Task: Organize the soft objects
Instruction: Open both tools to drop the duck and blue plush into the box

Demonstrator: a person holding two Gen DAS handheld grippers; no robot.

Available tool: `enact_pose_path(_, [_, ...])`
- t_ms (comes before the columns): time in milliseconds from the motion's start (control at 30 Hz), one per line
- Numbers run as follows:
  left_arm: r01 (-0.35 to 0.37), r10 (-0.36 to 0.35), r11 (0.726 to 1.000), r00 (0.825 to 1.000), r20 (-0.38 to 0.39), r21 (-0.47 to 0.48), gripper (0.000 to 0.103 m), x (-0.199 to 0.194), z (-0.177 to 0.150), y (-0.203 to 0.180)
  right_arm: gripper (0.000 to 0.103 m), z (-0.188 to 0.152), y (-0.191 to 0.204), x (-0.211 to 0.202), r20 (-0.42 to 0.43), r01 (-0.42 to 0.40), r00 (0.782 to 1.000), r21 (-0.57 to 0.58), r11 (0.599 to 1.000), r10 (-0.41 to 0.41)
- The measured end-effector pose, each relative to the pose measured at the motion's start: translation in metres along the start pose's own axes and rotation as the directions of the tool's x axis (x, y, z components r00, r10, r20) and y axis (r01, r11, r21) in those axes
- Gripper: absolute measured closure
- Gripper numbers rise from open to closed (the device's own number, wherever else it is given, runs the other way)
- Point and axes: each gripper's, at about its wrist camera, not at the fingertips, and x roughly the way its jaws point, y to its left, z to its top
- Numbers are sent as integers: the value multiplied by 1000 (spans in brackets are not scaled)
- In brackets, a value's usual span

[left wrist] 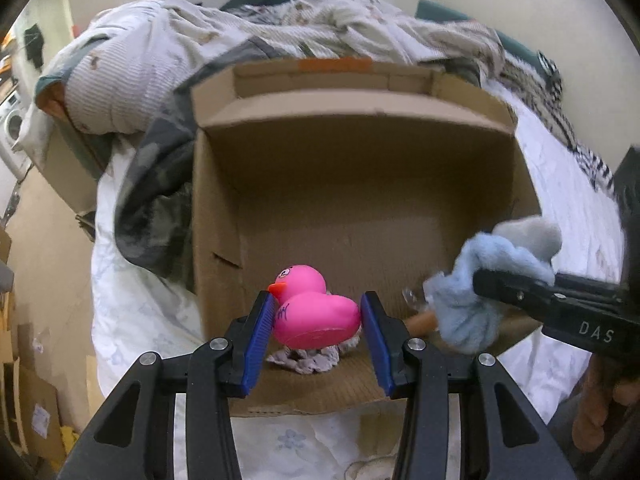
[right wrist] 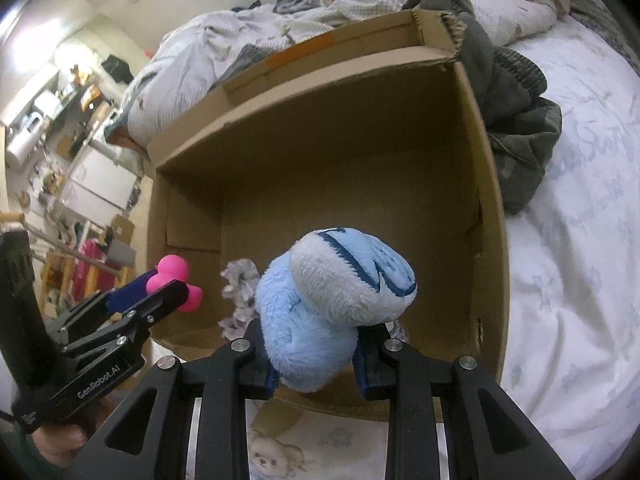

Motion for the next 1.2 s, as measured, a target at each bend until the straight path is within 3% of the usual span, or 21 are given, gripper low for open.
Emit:
enact_pose_path(100, [-29,31,998,999,-31,47,62,10,-5,-9,73,-7,11,6,-5,79,997,-76,994,-80])
enact_pose_path(800, [-47,47,999,999,-22,23,62,8,-4,-4,69,-8,17,15,-37,91,995,-112,990,-96])
enact_pose_path(867, [-37,37,999,999,-35,18,58,9,-4,-3,59,-7,16,16,-40,87,995,-108,990,-92])
enact_pose_path(967, [-46,46,999,998,-35,16,39,8,-4,-4,39,-7,16,17,-39,82,995,-103,991,-86])
enact_pose_path(1000, [-49,50,999,998,-32,15,35,7,-5,-4,37,-7,17,17,-37,83,996,-104,991,-87])
enact_pose_path(1200, [-56,55,998,998,-27,-5,34,6,-3,-1,27,-6,24,5,46,138,990,-138,981,-133])
